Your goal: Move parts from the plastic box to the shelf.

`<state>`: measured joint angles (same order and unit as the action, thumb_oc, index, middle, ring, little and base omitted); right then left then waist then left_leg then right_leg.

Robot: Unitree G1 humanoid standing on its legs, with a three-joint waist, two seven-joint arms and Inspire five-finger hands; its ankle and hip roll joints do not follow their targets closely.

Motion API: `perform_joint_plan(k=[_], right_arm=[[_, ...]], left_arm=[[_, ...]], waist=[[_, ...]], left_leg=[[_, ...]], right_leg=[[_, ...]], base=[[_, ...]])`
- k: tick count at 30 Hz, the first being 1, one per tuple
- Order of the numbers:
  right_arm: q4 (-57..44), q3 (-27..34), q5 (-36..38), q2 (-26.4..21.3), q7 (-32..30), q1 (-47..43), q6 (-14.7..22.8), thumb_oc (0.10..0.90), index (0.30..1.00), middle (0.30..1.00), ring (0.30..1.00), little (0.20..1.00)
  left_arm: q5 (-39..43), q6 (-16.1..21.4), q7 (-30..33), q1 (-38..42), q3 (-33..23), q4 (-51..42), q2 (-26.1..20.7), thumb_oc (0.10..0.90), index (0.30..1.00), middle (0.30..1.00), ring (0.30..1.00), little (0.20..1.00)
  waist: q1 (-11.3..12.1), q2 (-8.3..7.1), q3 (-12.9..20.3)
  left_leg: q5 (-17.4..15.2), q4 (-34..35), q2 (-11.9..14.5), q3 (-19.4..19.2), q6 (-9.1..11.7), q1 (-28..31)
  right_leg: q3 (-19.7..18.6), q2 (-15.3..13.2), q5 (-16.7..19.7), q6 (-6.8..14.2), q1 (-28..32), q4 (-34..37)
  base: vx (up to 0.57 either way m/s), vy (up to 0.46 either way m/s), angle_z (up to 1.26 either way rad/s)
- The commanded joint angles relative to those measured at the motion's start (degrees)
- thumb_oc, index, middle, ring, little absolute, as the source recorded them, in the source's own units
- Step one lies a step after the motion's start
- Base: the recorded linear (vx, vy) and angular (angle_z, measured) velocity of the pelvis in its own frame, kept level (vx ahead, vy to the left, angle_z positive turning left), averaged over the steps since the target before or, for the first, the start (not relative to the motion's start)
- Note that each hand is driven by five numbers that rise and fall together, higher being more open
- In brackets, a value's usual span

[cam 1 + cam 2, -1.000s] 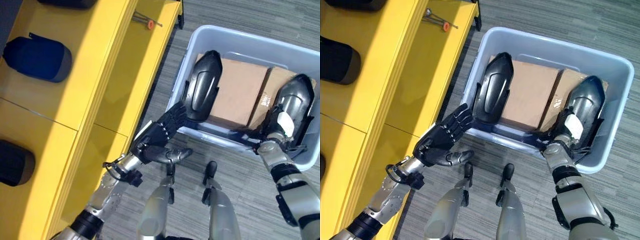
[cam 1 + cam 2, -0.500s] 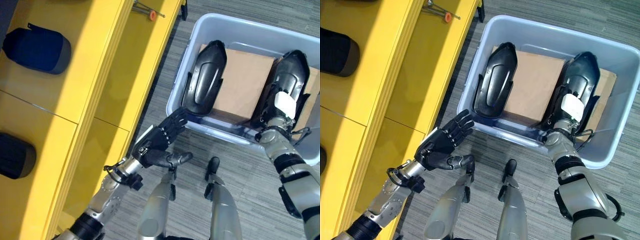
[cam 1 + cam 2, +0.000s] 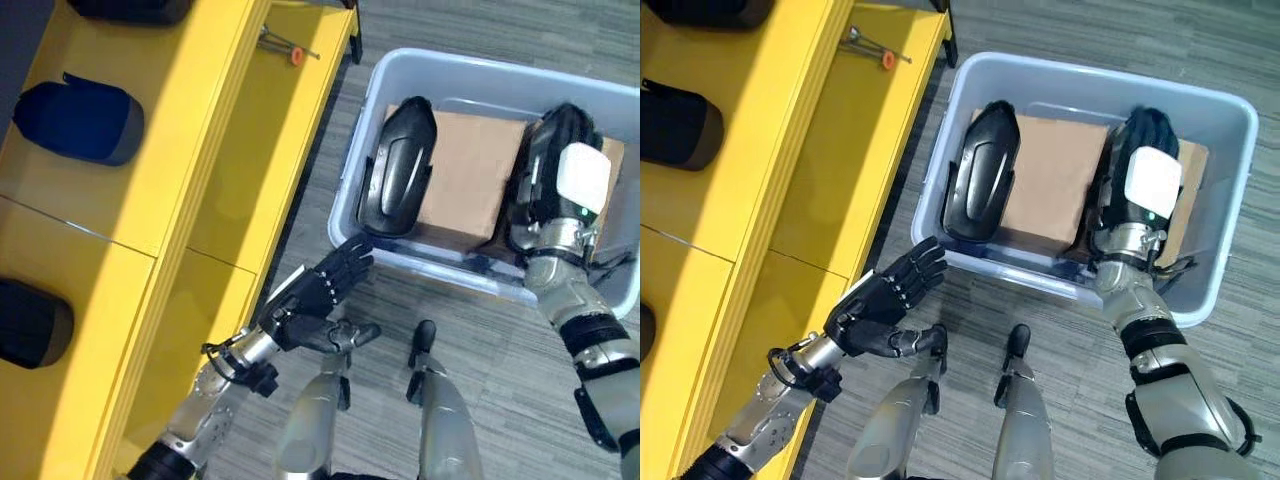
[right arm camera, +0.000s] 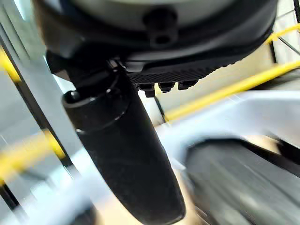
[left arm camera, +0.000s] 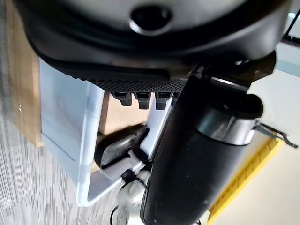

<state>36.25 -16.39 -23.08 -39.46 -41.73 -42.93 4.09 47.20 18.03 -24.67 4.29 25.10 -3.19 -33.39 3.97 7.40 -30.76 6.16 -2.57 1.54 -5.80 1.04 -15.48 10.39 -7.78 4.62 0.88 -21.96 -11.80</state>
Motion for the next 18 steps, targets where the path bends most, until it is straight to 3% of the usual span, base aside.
perform_joint_plan(k=[1,4,8,18], right_arm=[[-8.06,2.53,-5.22,-6.94,-5.90,-4.43,4.86,0.900,1.000,1.000,1.000,1.000],[-16.77,4.60,-11.70,-5.87,-8.29,0.27,3.89,0.900,1.000,1.000,1.000,1.000],[-24.04,6.55,-12.91,-3.96,-5.18,9.00,2.71,0.900,1.000,1.000,1.000,1.000],[-19.53,2.64,-11.80,-4.05,2.86,16.01,0.53,0.900,1.000,1.000,1.000,1.000]], left_arm=[[2.52,6.03,-1.81,0.36,0.34,-9.00,1.37,0.900,1.000,1.000,1.000,1.000],[2.85,6.12,-1.72,0.37,0.26,-8.91,2.07,0.900,1.000,1.000,1.000,1.000],[3.08,6.50,-1.64,-0.20,-0.53,-8.81,2.98,0.900,1.000,1.000,1.000,1.000],[3.86,6.22,-3.41,1.04,-1.42,-6.41,2.89,0.900,1.000,1.000,1.000,1.000]], waist=[[-2.08,2.48,0.97],[-3.64,2.19,0.97],[-5.73,1.62,0.97],[-6.99,0.56,0.97]], left_leg=[[-5.17,-0.37,-2.10,-0.96,-1.06,1.22],[-5.31,0.13,-1.92,-1.37,-0.89,2.79],[-5.34,0.74,-1.62,-1.86,-0.67,4.83],[-5.14,1.44,-1.07,-2.49,-0.76,5.38]], right_leg=[[-1.59,2.64,-13.48,0.60,4.92,-7.77],[-2.47,2.86,-13.08,0.81,6.20,-6.52],[-3.53,2.98,-12.48,1.06,8.37,-4.62],[-4.00,3.17,-11.36,1.32,8.45,-3.15]], base=[[0.00,0.023,-0.13],[0.00,0.046,-0.11],[0.02,0.036,-0.18],[-0.02,-0.010,-0.05]])
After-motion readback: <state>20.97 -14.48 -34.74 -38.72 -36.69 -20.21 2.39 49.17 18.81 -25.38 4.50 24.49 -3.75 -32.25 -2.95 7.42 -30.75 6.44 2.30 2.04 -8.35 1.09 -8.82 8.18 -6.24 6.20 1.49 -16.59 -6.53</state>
